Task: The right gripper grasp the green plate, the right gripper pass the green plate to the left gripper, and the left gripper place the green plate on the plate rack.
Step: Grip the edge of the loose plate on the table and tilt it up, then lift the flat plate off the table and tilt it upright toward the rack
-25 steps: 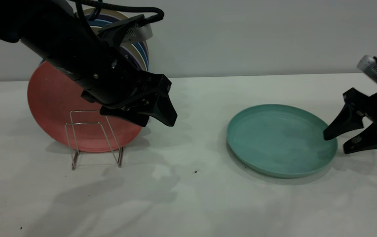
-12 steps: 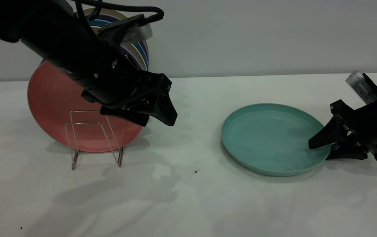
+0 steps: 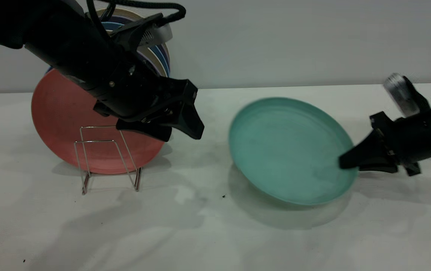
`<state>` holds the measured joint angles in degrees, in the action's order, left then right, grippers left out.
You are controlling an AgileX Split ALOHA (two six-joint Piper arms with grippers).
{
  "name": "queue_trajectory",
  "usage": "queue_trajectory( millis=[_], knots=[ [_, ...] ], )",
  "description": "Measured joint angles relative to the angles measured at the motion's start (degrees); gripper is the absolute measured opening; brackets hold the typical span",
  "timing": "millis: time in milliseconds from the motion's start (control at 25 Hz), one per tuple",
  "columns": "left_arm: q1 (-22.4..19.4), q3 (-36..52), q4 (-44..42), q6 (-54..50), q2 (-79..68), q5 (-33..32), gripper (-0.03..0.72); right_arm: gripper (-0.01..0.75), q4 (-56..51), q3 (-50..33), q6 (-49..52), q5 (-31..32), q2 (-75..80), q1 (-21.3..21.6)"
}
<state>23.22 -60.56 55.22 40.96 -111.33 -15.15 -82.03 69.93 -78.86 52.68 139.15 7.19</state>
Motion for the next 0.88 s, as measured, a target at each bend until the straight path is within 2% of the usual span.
queue_trajectory(
  millis=[360,440,560,760,880],
  knots=[
    [0.0,0.0,2.0,0.0,-0.4,0.4,0.583,0.019,-2.5,0.0,-4.1,4.9,-2.2,-8.8],
    [0.0,0.0,2.1,0.1,-0.9,0.5,0.559,0.019,-2.9,0.0,-4.9,5.4,-3.3,-10.0],
    [0.0,0.0,2.7,0.0,-1.1,0.6,0.441,0.019,-2.9,0.0,-5.2,5.6,-4.6,-11.3],
    [-0.1,-0.1,6.4,-0.1,-0.9,-0.3,0.135,0.025,-3.0,0.0,-5.5,2.7,-4.7,-12.7],
    [-0.1,-0.3,6.6,0.8,-0.9,-0.4,0.136,0.073,-4.2,-0.1,-5.6,2.2,-4.7,-12.9]
  ],
)
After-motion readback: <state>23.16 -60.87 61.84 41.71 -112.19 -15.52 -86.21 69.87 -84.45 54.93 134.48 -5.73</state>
